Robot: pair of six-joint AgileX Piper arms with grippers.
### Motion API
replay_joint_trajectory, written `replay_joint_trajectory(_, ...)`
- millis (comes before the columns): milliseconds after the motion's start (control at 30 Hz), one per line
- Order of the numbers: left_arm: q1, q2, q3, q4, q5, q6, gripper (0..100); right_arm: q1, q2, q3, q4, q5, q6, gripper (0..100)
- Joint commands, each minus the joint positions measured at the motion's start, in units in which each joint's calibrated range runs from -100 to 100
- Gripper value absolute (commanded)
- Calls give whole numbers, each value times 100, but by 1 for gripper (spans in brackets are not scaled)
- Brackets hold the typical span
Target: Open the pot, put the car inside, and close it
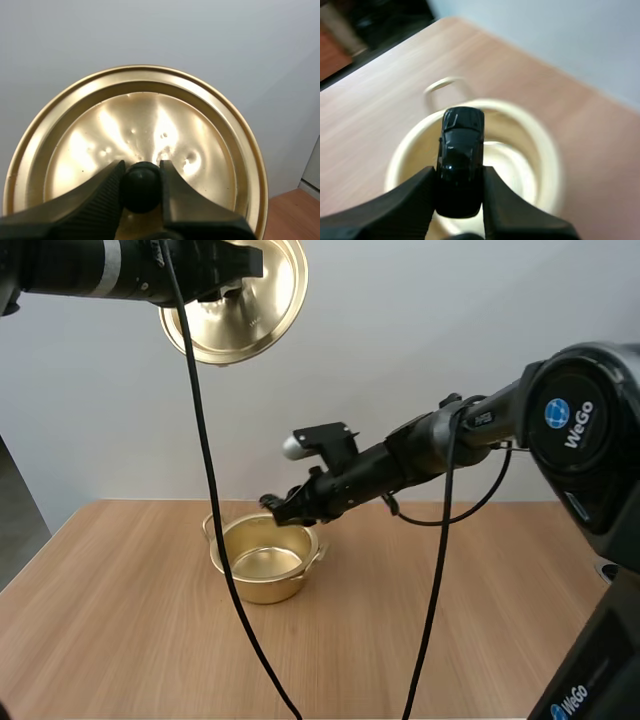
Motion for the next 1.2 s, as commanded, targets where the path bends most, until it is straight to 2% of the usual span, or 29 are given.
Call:
replay_joint_trajectory(0,-2,5,0,-13,15,4,0,237,226,20,-666,-211,-102,0)
replay_joint_trajectory(100,-2,5,0,-9,15,13,0,286,285,20,-748,-592,-102,0)
replay_joint_trajectory(133,-2,5,0,-9,15,22,0,286,273,7,-788,-760,-102,14)
replay_joint_trajectory(233,-2,44,0,-19,83,46,0,286,185,7,-768,-1227,-58,69)
replay_joint_trajectory(267,-2,56,0,-19,105,46,0,286,165,7,-734,-1277,-45,81)
replay_joint_trajectory(300,-2,69,0,-6,148,46,0,286,136,7,-734,-1277,-45,83)
replay_joint_trajectory(333,-2,99,0,3,175,46,0,286,103,7,-760,-1259,-45,75)
replay_joint_trajectory(367,-2,131,0,21,270,46,0,286,30,7,-760,-1241,-25,57)
replay_joint_trajectory(400,-2,167,16,55,272,46,0,272,-30,7,-760,-1222,19,31)
replay_joint_trajectory(433,-2,197,39,68,287,46,0,248,-132,7,-748,-1240,38,1)
replay_joint_trajectory(533,-2,273,244,246,364,59,0,112,-529,7,-905,-1897,302,0)
replay_joint_trajectory(667,-11,513,616,612,1220,256,0,-236,-900,109,-2514,-3494,1435,0)
replay_joint_trajectory(733,-17,723,793,976,1583,256,0,-503,-949,153,-3013,-3521,1911,0)
replay_joint_trajectory(800,-17,968,1008,1340,1797,256,0,-827,-990,225,-3032,-3468,2027,0)
replay_joint_trajectory(867,-97,1262,1215,1836,1814,256,0,-1115,-1040,270,-2886,-3309,2027,0)
replay_joint_trajectory(1000,-380,1902,1702,2297,1182,256,0,-1472,-1271,300,-2479,-2794,1928,0)
replay_joint_trajectory(1167,-776,2386,2093,2495,-223,233,0,-1602,-1617,300,-2200,-2274,1764,0)
